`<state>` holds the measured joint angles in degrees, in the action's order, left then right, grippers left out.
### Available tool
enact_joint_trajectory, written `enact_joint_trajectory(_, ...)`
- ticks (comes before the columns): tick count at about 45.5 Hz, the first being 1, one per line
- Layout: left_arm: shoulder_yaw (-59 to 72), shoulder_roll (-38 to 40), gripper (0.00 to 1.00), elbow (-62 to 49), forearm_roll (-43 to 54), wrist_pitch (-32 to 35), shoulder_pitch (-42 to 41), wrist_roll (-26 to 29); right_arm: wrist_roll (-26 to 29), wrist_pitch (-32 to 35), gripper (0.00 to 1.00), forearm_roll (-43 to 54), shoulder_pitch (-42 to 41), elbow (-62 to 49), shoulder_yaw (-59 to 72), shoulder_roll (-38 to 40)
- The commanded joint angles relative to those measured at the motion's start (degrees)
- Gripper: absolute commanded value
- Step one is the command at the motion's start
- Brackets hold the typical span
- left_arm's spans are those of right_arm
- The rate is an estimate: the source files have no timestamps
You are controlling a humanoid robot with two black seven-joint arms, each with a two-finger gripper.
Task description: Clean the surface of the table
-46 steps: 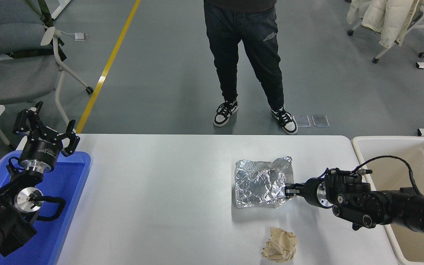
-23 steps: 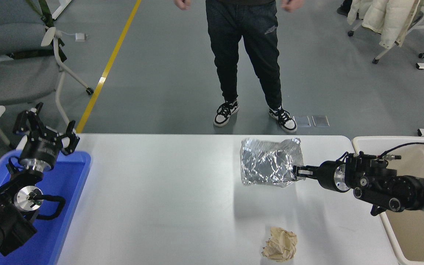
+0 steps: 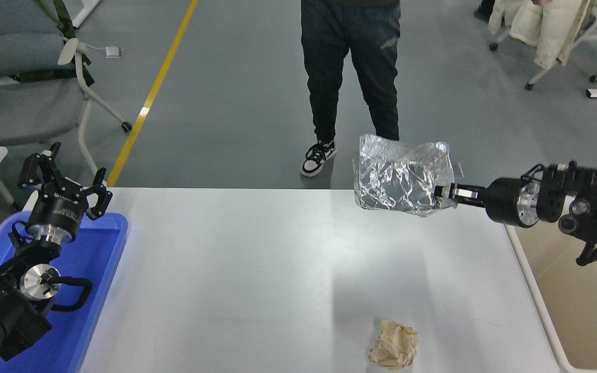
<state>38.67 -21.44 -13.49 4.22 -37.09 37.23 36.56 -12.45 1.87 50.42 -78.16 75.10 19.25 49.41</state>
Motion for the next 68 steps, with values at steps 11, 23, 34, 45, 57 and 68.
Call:
enact_joint_trajectory(11,0.0,0.0,1.0,-0.05,0.0,0.0,0.04,0.0,1.38,3.4,0.0,2.84,-7.8,6.64,1.4,8.07)
enact_joint_trajectory(23,0.0,0.0,1.0,-0.05,0.0,0.0,0.04,0.0,1.38,4.1,0.0,5.48,-7.63,5.33,2.19,11.4)
enact_joint_trajectory(34,0.0,0.0,1.0,0.04,0.0,0.0,-0.05,0.0,0.68,2.43,0.0,4.78,-1.3,0.41,1.05,19.31)
enact_joint_trajectory(45,0.0,0.0,1.0,0.04,0.0,0.0,0.04,0.0,-2.04,0.15,0.0,-6.47,6.08,-10.31,0.35,19.94)
enact_joint_trajectory(57,0.0,0.0,1.0,0.04,0.0,0.0,0.04,0.0,-3.01,-0.03,0.0,-19.39,14.17,-23.06,0.0,16.77)
enact_joint_trajectory(68,0.0,0.0,1.0,0.04,0.0,0.0,0.04,0.0,-3.1,-0.38,0.0,-28.79,22.6,-30.35,-0.18,13.97)
